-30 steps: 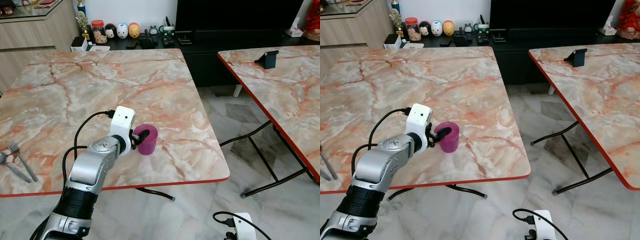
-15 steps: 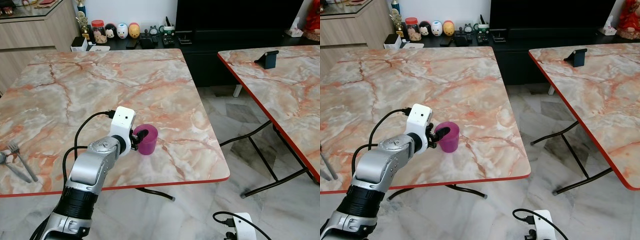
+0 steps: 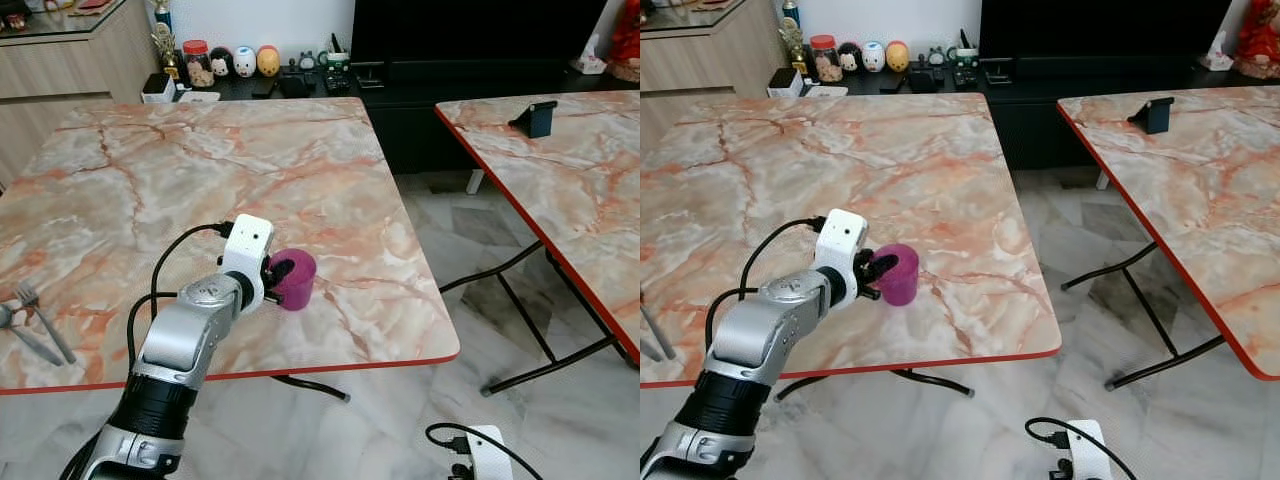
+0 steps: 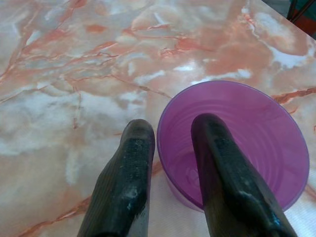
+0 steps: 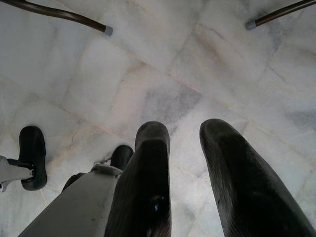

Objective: Setting the table

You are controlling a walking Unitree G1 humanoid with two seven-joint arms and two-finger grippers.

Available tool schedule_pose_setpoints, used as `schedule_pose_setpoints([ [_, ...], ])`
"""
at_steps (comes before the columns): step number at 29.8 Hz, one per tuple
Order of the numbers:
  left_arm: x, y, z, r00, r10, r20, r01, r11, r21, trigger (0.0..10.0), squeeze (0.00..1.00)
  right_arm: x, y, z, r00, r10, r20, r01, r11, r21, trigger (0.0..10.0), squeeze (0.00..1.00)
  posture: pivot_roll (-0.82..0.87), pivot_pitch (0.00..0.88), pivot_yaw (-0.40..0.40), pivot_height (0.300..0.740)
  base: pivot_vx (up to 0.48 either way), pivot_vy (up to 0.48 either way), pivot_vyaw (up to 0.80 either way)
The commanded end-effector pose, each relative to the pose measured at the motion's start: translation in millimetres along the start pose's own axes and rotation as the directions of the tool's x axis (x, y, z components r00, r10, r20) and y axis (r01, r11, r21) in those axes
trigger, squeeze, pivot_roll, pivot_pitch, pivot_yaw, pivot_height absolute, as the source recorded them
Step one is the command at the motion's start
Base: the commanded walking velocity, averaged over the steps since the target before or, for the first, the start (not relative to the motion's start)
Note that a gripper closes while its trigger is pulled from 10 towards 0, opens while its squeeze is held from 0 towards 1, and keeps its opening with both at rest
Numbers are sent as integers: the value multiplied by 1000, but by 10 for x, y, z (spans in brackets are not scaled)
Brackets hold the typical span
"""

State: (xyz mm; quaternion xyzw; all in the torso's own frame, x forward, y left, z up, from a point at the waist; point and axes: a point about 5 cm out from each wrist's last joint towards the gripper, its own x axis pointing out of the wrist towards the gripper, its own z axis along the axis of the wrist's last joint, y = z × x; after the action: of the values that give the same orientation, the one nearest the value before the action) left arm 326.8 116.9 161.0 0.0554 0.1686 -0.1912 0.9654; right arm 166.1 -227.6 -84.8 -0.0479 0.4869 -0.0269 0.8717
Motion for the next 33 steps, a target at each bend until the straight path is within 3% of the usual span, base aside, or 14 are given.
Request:
schedule_pose_setpoints([
  [1, 4, 14, -45, 999, 7, -34, -7, 1000, 14, 0, 0, 0, -19, 9, 1000, -4, -3, 3, 1000, -10, 10000, 0, 95, 0, -27, 740, 0, 0, 0],
  [33, 2, -23, -55, 1000, -5, -18, 6, 1000, 14, 0, 0, 0, -17, 4, 1000, -2, -5, 2, 1000, -13, 10000, 0, 94, 0, -27, 740, 0, 0, 0],
])
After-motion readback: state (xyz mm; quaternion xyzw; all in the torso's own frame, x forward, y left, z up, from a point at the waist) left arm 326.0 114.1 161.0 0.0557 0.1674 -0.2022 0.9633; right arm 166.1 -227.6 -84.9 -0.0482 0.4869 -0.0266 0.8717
